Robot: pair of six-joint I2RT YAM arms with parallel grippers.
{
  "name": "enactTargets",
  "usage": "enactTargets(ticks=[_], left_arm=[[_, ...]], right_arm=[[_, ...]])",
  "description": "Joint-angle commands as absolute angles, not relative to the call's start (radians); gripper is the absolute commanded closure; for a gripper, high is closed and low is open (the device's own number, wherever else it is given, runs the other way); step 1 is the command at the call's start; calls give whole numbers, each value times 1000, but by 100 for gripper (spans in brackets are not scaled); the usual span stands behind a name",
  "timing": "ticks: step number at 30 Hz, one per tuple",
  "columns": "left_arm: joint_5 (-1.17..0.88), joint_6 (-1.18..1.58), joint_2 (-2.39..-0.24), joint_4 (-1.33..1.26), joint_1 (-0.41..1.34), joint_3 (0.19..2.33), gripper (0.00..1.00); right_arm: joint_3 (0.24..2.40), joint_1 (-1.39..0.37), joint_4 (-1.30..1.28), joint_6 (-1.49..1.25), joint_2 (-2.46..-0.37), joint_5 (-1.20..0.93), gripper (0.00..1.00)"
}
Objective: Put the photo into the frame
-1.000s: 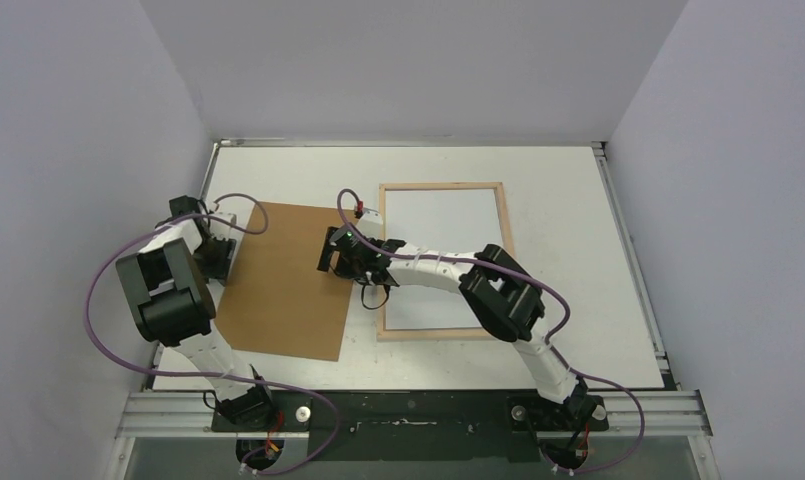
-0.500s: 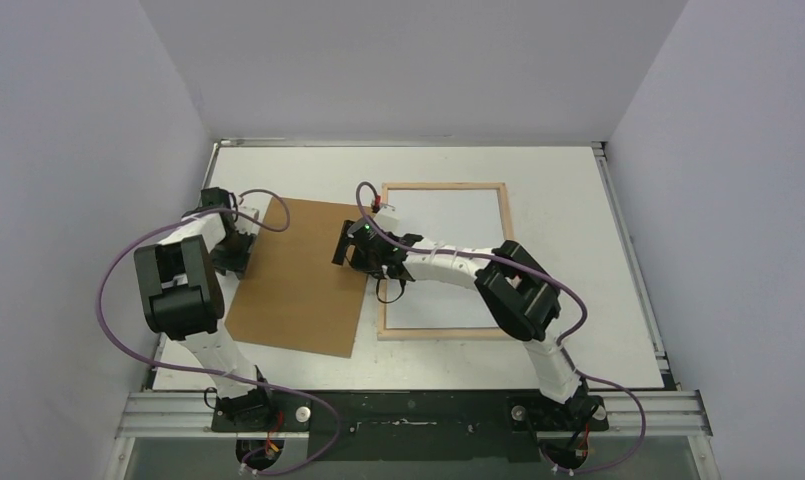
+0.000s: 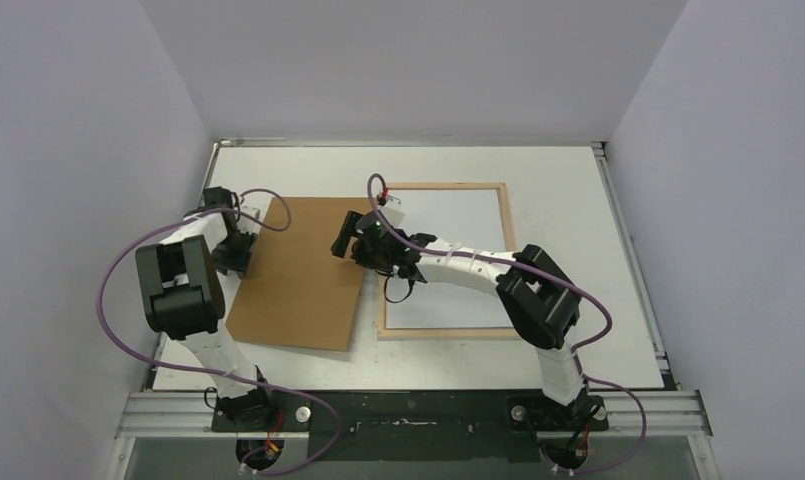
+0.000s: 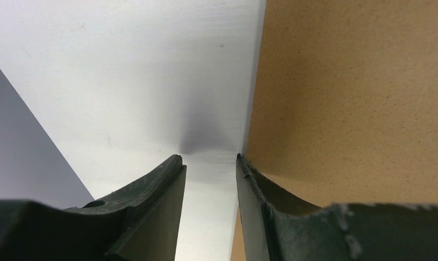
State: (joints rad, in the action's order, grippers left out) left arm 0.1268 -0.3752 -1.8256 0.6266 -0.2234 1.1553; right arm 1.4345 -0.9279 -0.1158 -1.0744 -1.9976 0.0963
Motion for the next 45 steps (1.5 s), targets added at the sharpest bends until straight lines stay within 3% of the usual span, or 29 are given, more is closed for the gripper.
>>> enactTargets(ticks=[1,15,45], left_arm=[[-45,-292,-1861,658,-141,1172,61],[-56,-240,-1869,677,-21,1205,61],[-17,-272,-1871,696,-40,1208,62]], right_arm=[[1383,-941,65,-1154,-1886,-3,6],[1228,-867,66,-1170,-1784,-3,7],[1111,-725,-34,-1030,-1736,-52,4]])
